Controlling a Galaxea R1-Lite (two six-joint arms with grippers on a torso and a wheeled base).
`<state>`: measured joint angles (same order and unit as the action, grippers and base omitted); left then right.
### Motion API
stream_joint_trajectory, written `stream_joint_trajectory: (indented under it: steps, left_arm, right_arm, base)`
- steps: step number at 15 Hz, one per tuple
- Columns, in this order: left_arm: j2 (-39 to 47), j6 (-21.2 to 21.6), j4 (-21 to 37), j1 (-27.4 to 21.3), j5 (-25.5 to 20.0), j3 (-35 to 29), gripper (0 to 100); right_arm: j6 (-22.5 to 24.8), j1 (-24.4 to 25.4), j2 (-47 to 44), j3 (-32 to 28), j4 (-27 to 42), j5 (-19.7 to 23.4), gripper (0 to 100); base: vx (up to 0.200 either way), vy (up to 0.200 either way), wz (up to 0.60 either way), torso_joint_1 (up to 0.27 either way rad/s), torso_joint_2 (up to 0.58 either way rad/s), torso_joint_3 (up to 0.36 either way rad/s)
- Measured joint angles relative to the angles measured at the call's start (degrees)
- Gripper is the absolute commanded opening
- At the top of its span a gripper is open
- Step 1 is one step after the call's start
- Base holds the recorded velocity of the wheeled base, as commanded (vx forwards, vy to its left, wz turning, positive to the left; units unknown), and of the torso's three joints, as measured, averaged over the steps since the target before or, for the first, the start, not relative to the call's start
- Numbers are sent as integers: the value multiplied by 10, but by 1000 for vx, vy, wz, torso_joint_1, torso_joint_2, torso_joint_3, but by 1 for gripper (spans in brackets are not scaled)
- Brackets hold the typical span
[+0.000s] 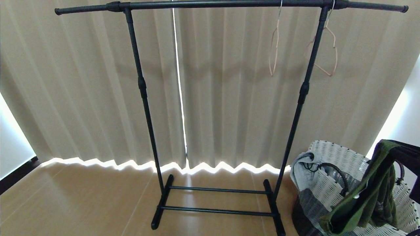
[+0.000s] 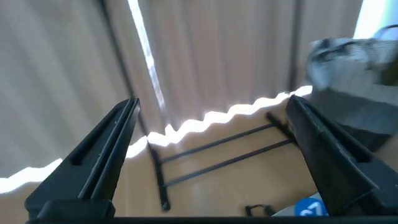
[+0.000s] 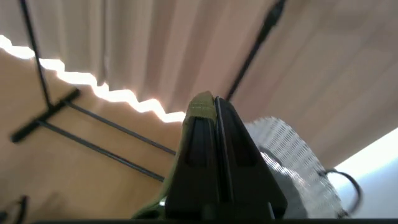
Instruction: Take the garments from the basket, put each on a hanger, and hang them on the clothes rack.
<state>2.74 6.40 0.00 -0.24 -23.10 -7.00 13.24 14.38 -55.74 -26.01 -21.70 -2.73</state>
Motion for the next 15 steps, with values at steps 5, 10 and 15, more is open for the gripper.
stream_joint_trajectory:
  steps: [5, 10, 15]
  left_arm:
    - [222, 2, -43, -15, -99, -138, 100]
    - [551, 1, -194, -176, -2, -257, 100]
    - [803, -24, -297, -433, 164, -371, 100]
  right_arm:
    - [-20, 49, -44, -89, -2, 0, 0]
    - [-70, 68, -99, -166, -3, 9, 0]
    - [-108, 74, -107, -173, -5, 43, 0]
  base:
    - [0, 0, 0, 0, 0, 0]
    - [0, 0, 0, 0, 0, 0]
    - [0, 0, 0, 0, 0, 0]
